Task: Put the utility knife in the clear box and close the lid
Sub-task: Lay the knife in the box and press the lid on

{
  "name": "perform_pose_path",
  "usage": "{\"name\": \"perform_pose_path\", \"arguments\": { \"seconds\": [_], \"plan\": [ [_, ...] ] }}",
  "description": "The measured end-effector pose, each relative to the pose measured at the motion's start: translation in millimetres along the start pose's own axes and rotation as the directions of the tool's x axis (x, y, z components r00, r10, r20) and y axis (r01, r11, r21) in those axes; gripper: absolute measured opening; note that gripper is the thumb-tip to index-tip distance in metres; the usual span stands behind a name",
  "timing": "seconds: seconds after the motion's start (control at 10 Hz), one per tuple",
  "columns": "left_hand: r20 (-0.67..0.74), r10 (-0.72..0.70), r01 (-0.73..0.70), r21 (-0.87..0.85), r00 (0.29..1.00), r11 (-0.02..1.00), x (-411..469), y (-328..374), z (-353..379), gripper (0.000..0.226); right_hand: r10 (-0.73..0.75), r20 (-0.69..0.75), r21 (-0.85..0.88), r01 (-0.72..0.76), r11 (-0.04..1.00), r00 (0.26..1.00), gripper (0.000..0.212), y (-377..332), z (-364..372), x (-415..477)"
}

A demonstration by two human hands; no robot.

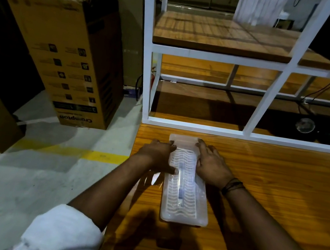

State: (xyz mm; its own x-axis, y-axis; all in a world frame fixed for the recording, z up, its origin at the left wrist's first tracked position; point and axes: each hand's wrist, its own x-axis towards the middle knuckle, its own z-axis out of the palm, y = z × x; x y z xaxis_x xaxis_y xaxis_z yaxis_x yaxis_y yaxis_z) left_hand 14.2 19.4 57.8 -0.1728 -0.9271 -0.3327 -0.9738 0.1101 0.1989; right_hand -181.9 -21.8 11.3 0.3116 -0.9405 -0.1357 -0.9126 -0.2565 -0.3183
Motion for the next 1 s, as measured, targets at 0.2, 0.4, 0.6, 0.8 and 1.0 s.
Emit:
{"name": "perform_pose_path", "arguments": {
  "seconds": [0.2,0.4,0.6,0.8,1.0],
  "plan": [
    [0.241,-0.045,0.024,0.089,0.97,0.996,3,2,0,0.143,0.006,0.028,-0.083,-0.004,0.997,1.0,0.07,-8,-4,-8],
    [0.211,-0.039,0.018,0.103,0.977,0.995,1,7,1,0.144,-0.013,0.312,-0.215,0.084,0.973,0.95,0.09,-26,-22,-44],
    [0.258,-0.047,0.016,0.12,0.965,0.993,3,6,2,0.141,0.035,0.544,-0.352,0.19,0.916,0.838,0.131,-31,-37,-62],
    [0.264,-0.069,0.029,0.155,0.962,0.988,5,10,3,0.148,0.054,0.541,-0.348,0.166,0.923,0.839,0.135,-37,-38,-62],
    [0.159,-0.039,0.007,0.191,0.986,0.982,-1,10,-4,0.143,0.038,0.469,-0.414,0.181,0.892,0.882,0.12,-43,-51,-60]
  ]
}}
